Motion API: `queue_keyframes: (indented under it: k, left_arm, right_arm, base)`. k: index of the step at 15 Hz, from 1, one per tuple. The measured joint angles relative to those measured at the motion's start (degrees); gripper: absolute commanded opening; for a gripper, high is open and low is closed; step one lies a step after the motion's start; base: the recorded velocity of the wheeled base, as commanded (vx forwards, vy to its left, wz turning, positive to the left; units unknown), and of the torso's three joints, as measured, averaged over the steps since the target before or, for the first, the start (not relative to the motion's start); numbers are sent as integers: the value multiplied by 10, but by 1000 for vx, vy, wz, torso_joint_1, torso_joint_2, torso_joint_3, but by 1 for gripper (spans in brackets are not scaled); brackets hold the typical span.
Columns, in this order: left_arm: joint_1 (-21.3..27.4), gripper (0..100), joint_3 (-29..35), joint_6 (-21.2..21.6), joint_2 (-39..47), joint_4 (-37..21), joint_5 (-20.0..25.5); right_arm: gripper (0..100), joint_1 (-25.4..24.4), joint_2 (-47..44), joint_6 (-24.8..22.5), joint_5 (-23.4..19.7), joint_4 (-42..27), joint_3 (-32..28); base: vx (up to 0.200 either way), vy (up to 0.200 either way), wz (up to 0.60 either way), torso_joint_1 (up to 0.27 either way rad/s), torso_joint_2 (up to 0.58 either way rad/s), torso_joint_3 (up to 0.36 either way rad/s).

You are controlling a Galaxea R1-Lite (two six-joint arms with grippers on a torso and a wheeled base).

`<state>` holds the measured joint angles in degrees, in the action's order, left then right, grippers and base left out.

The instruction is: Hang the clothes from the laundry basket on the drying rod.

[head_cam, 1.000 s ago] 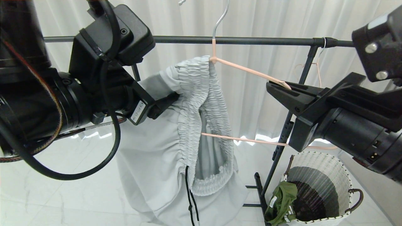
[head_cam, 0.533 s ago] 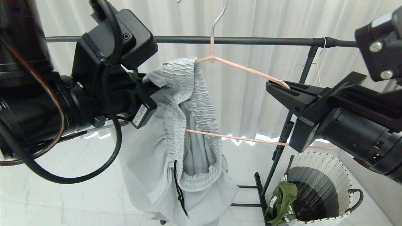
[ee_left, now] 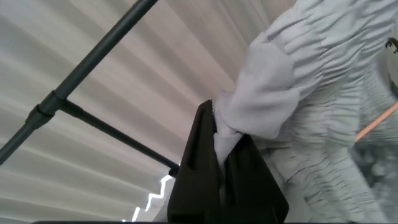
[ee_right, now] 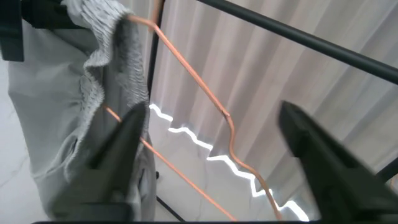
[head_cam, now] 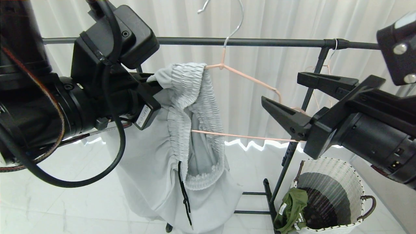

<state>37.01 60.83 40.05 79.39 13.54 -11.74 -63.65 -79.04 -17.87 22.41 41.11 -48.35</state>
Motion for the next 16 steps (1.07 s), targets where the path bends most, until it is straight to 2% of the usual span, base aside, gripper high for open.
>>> queue_keyframes:
  k: [2, 4, 6, 8, 11, 13, 16]
  left_arm:
    - [-3, 0, -22, 8, -1, 52, -2]
    - [-22, 0, -50, 46, -3, 95, -5]
    - [-38, 0, -66, 59, -3, 123, -7]
    - [-46, 0, -73, 51, -2, 143, -7]
    - [-47, 0, -76, -11, -1, 165, -13]
    - [-46, 0, -79, -21, 0, 194, -15]
    - [-39, 0, -86, -22, 3, 258, -14]
  right_arm:
    - [100, 5, 11, 0, 0, -2, 10]
    - [100, 10, 22, 0, 0, -4, 18]
    - [100, 12, 30, 0, 0, -5, 23]
    - [100, 11, 33, 0, -4, -5, 29]
    - [100, 4, 31, 1, -6, -5, 39]
    - [100, -13, 28, 9, -6, -6, 46]
    - [100, -49, 5, 85, -5, -6, 51]
  base:
    - [0, 0, 0, 0, 0, 0]
    - [0, 0, 0, 0, 0, 0]
    - [0, 0, 0, 0, 0, 0]
    - [0, 0, 0, 0, 0, 0]
    - [0, 0, 0, 0, 0, 0]
    - [0, 0, 0, 0, 0, 0]
    - [0, 0, 0, 0, 0, 0]
